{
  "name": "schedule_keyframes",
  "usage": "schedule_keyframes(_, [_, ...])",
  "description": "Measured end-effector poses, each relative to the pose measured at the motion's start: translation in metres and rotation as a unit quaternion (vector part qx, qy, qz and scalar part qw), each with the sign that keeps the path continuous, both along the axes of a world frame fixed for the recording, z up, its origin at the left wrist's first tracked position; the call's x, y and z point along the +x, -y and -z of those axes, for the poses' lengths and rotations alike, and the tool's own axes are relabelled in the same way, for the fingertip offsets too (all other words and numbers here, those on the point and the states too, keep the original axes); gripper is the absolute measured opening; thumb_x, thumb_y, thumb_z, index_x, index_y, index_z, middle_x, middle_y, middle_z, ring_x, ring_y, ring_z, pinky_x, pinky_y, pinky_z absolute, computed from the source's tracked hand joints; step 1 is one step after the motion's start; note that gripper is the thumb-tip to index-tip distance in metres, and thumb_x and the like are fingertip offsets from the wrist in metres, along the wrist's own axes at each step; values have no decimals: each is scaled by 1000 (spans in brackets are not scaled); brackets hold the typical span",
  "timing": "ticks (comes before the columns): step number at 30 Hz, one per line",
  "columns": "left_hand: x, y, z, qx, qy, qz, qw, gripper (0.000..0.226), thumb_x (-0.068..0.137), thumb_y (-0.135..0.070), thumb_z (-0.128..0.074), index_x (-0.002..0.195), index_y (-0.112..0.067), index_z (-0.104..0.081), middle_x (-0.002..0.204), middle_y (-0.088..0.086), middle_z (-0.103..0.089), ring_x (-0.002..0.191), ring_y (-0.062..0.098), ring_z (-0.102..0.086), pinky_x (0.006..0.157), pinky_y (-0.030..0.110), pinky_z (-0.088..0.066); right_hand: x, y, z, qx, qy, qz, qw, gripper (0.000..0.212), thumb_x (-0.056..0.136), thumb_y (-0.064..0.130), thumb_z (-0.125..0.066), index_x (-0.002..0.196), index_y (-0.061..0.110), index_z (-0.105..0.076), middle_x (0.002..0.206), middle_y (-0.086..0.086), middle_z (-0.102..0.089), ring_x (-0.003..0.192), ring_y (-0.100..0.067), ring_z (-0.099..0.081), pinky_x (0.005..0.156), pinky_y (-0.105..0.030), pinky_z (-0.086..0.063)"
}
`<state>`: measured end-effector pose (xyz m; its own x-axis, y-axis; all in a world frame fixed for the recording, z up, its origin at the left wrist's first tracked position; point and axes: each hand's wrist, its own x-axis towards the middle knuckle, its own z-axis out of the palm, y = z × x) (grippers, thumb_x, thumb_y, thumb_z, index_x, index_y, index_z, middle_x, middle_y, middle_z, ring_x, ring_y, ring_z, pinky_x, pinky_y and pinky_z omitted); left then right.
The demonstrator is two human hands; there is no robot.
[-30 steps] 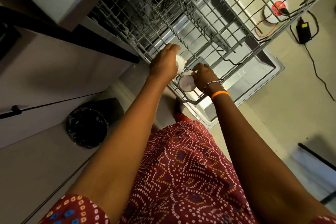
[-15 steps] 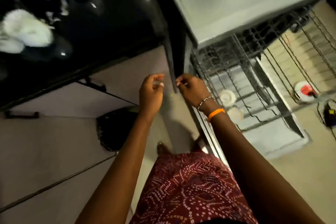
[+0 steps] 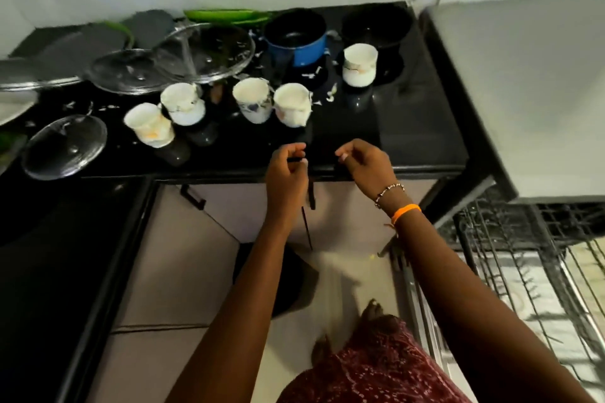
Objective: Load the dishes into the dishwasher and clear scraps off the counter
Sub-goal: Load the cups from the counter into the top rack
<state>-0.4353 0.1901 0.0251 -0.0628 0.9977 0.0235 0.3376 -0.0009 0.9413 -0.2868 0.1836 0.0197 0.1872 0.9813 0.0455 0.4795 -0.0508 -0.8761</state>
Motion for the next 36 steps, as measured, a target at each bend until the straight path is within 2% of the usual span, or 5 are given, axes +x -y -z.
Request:
schedule_keyframes(9, [-27,-73,-2,-3,-13,-135,991,52,88,1,-52,137,-5,-35,137,13,-38,123,22,-45,102,31,-39,-31,-89,8,-6,-28,-16,999,61,75,6,-73,128,0,-43,127,-18,-47,116,-26,-48,97,-28,-40])
schedule_keyframes(15, [-33,-122,10,-14,-22,-134,991,84,73,-2,-71,144,-8,-27,146,12,-36,135,24,-35,112,38,-31,-41,-130,7,5,-79,-69,994,82,65,4,-81,133,1,-35,131,-13,-50,114,-16,-48,83,-9,-35])
schedule_keyframes(21, [-26,-135,16,12,11,-177,984,79,72,-10,-77,140,-12,-36,136,9,-50,126,20,-48,95,15,-36,-35,-130,11,22,-85,-53,995,76,64,7,-82,123,0,-34,116,-6,-51,101,-11,-49,73,-9,-38])
schedule_keyframes(27, [-25,-128,17,-10,-85,-174,981,81,60,-29,-85,127,-8,-45,130,15,-44,121,34,-43,103,48,-37,-30,-117,15,65,-122,-22,990,71,61,-2,-82,100,8,-23,107,-8,-42,97,-16,-48,71,-2,-43])
schedule_keyframes(36, [-10,-39,16,14,17,-59,998,78,63,-12,-83,127,-10,-39,123,6,-53,108,16,-53,80,9,-40,-11,-16,15,80,-184,92,975,72,66,4,-80,111,13,-24,114,-4,-39,98,-9,-48,76,-2,-42])
